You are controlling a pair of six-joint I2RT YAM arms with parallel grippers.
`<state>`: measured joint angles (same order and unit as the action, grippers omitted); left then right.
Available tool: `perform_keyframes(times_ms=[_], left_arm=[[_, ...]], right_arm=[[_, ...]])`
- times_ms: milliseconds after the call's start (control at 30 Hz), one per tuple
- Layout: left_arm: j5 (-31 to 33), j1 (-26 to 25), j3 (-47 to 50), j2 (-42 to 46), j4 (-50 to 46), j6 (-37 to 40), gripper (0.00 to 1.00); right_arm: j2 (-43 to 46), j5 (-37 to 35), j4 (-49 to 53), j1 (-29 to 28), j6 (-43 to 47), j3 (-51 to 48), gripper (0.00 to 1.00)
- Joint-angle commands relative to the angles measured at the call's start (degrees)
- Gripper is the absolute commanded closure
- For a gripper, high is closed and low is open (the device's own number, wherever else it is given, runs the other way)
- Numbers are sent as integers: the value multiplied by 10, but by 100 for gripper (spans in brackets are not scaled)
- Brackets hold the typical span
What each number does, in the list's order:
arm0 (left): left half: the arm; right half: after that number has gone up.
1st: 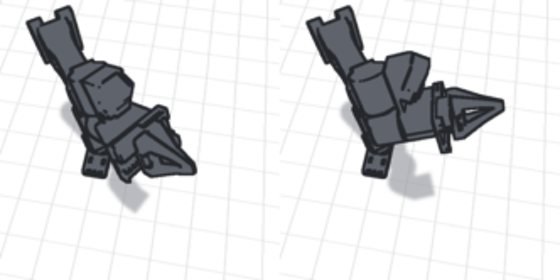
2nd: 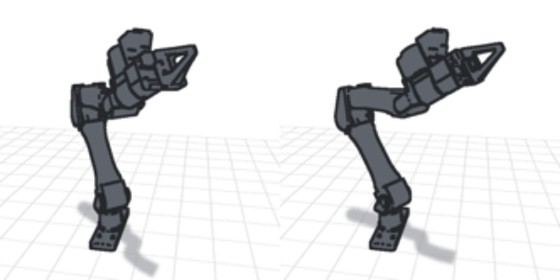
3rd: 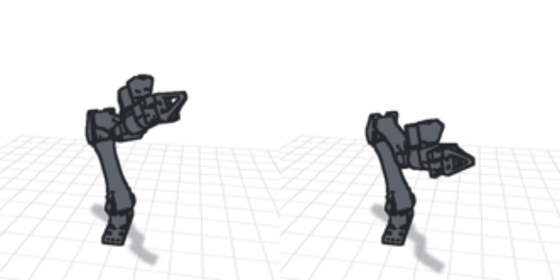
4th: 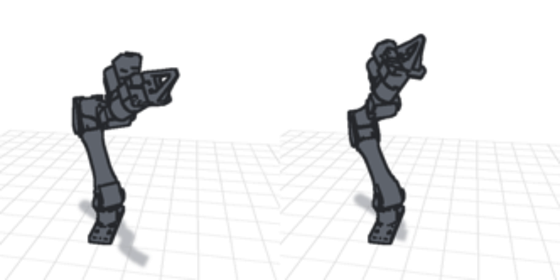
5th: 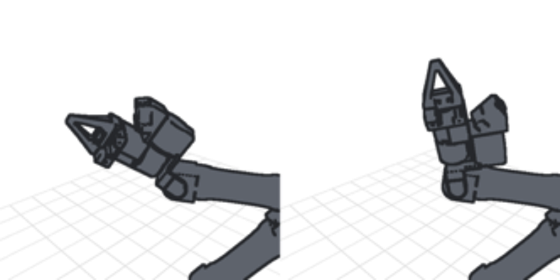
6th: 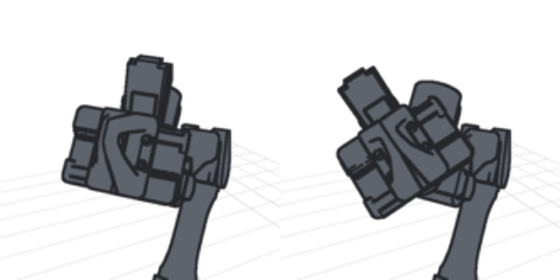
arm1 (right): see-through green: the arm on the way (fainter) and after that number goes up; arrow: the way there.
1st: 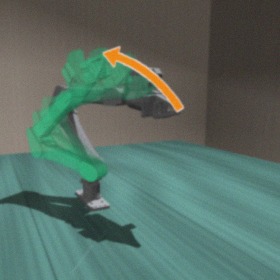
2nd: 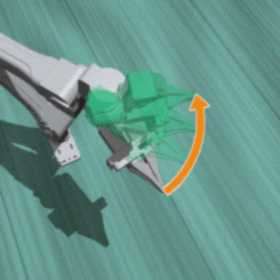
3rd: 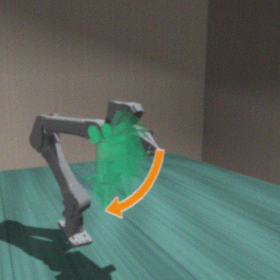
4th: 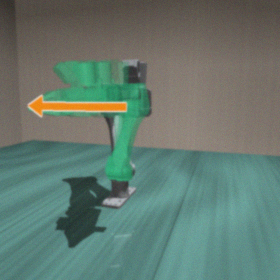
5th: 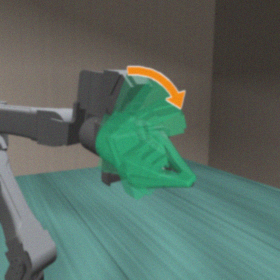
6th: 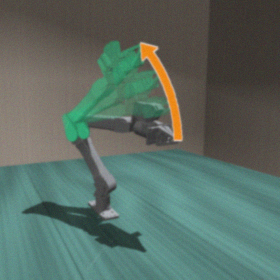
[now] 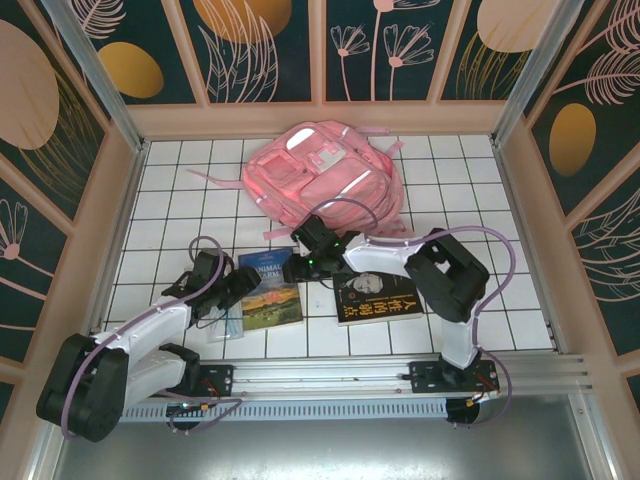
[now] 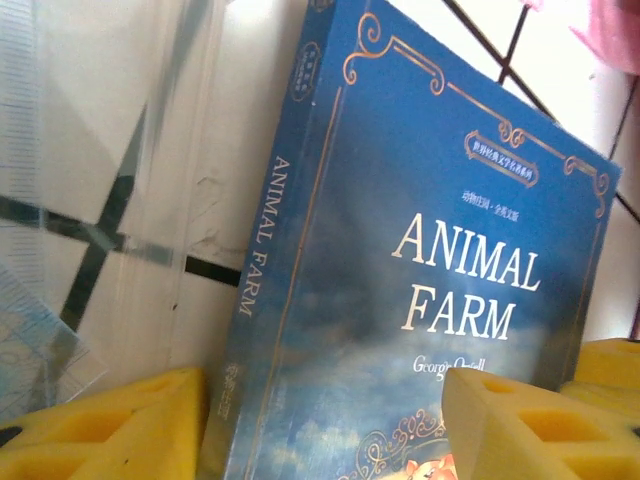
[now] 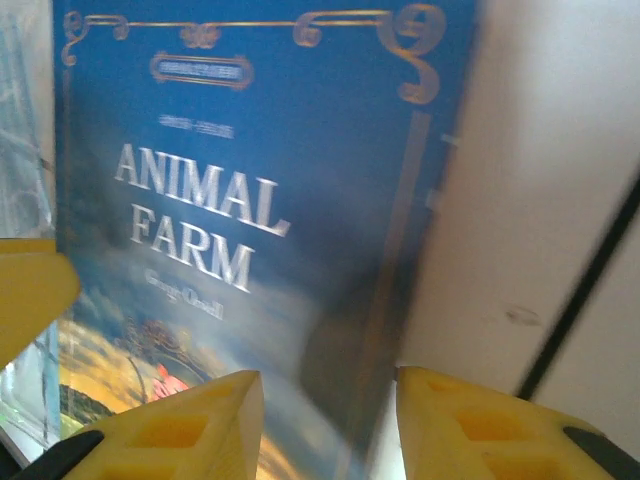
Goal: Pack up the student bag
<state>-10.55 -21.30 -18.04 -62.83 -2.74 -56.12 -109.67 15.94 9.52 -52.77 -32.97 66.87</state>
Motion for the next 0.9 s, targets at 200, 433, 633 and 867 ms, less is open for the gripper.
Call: perform_keyframes(times_ms=[200, 433, 633, 867], left_arm=[[-15, -1, 36, -23, 43, -24, 36], [-6, -1, 30, -27, 29, -20, 35], [3, -1, 37, -39, 26, -16, 35], [6, -1, 36, -53, 26, -11, 34]], right_arm=[[31, 13, -14, -18, -4, 24, 65], [34, 20, -19, -18, -7, 19, 70], [47, 19, -21, -18, -12, 9, 69], [83, 56, -53, -10, -29, -17, 70]])
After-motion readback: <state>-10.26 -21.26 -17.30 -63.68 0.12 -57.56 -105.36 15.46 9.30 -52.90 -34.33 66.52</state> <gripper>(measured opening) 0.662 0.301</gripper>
